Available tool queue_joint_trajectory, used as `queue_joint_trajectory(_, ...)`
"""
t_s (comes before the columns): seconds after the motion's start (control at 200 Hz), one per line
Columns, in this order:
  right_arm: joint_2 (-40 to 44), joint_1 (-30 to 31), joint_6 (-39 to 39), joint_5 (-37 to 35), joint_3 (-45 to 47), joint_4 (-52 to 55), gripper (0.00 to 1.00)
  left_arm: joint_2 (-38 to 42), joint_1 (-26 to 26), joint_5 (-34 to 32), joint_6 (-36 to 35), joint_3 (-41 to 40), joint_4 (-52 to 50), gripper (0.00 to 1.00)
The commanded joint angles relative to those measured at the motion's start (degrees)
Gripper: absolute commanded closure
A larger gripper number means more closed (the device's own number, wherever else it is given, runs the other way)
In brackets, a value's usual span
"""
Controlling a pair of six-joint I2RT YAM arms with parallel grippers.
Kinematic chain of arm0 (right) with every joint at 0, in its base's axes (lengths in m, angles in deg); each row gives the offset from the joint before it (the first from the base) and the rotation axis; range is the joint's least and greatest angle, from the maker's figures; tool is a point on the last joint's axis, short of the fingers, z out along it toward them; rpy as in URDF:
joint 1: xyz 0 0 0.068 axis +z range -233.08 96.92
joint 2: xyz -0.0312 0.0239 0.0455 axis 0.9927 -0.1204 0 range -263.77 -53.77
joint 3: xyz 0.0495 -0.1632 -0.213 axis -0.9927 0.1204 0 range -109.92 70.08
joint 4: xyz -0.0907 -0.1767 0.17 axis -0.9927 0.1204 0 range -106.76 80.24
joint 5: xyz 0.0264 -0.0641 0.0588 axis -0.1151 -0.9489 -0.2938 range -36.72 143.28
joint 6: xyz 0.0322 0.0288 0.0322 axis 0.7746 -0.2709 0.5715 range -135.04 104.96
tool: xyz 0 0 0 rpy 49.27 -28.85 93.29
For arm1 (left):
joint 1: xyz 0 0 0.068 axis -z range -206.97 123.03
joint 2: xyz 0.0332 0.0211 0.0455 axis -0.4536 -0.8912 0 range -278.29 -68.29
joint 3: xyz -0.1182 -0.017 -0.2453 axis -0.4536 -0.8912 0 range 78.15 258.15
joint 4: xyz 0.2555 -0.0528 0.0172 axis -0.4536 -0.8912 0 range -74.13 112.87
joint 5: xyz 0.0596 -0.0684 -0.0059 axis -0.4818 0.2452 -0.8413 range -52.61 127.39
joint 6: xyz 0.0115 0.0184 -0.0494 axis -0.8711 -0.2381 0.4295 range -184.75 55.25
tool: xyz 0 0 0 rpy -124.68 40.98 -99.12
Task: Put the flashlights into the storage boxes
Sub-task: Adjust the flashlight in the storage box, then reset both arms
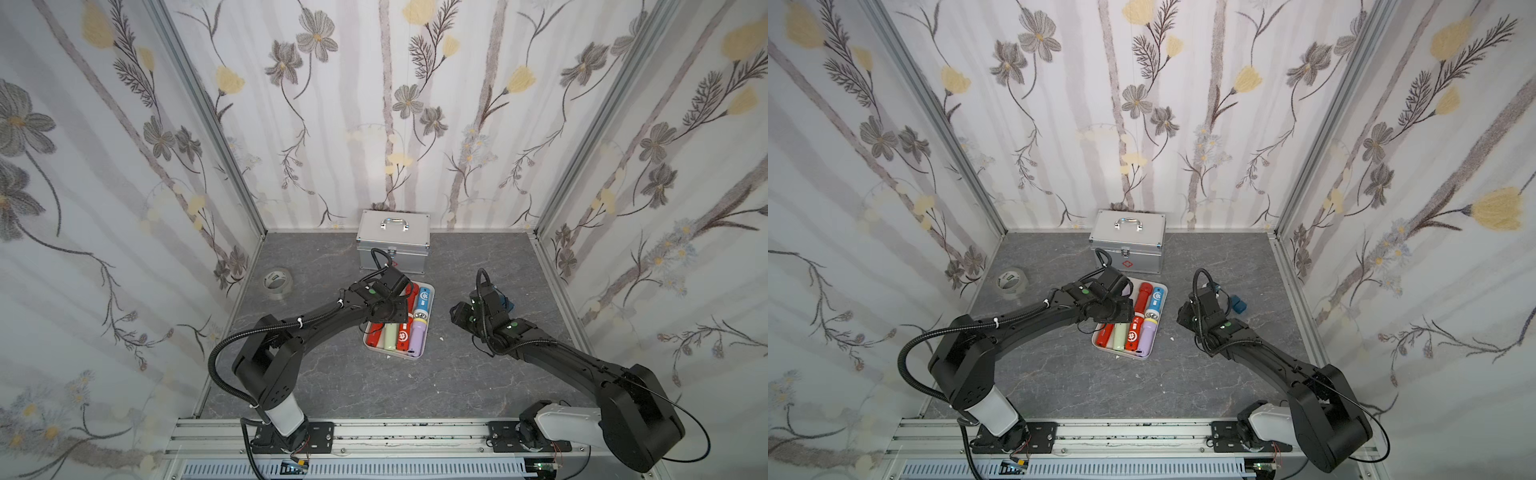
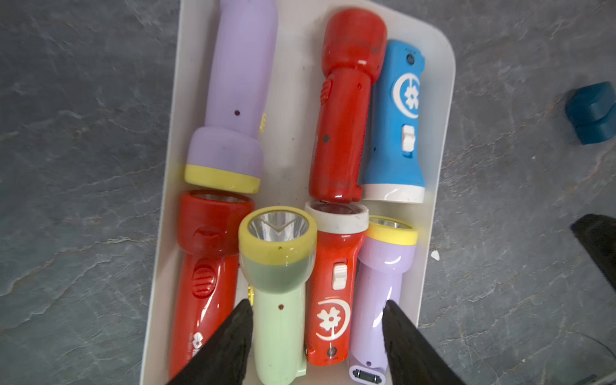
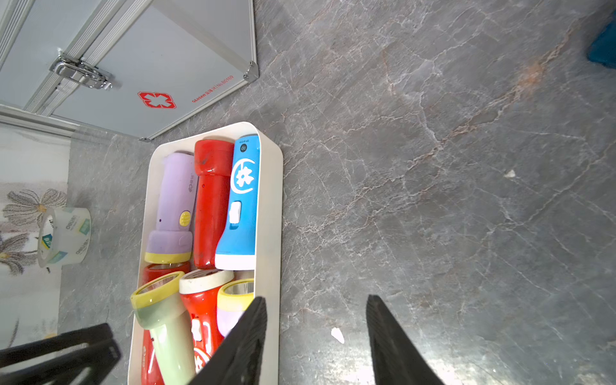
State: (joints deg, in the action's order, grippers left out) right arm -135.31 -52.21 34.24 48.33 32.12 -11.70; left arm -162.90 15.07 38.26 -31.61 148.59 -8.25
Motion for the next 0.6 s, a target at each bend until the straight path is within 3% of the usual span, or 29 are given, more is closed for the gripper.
queue_joint_trajectory(0.0, 0.0, 0.1, -1.4, 0.4, -1.2, -1.5, 0.48, 2.7, -2.8, -0.9, -2.0, 0.7, -3.0, 0.20)
queue_joint_trajectory(0.03, 0.2, 0.1, -1.7, 0.3, -1.4, -1.1, 0.48, 3.5, -4.1, -0.5, -2.4, 0.5, -3.2, 0.04)
queue_joint_trajectory(0.045, 0.3, 0.0, -1.9, 0.2, -1.6, -0.9, 0.47, 3.9, -4.7, -0.2, -2.6, 0.4, -3.3, 0.00)
queue_joint_trajectory(0.175, 1.4, -0.2, -5.9, -1.9, -4.3, 1.8, 0.37, 8.4, -10.9, 0.4, -4.8, -0.5, -4.5, 0.00)
queue_joint_trajectory(0.32, 4.3, -2.8, -13.4, -11.9, -10.6, 6.8, 0.15, 16.2, -16.5, -13.0, -8.3, -3.5, -2.6, 0.00)
queue_joint_trajectory(0.41, 7.3, -7.7, -16.0, -20.5, -11.7, 7.4, 0.03, 22.1, -19.6, -20.7, -13.0, -11.4, 6.6, 0.00)
queue_joint_trajectory(0.515, 10.9, -15.4, -18.6, -28.0, -8.9, 3.5, 0.01, 31.6, -24.3, -20.8, -17.3, -23.8, 20.6, 0.00)
queue_joint_trajectory(0.6, 13.9, -19.7, -24.3, -32.2, -1.4, -7.0, 0.00, 37.5, -26.3, -20.0, -24.9, -35.4, 36.2, 0.00)
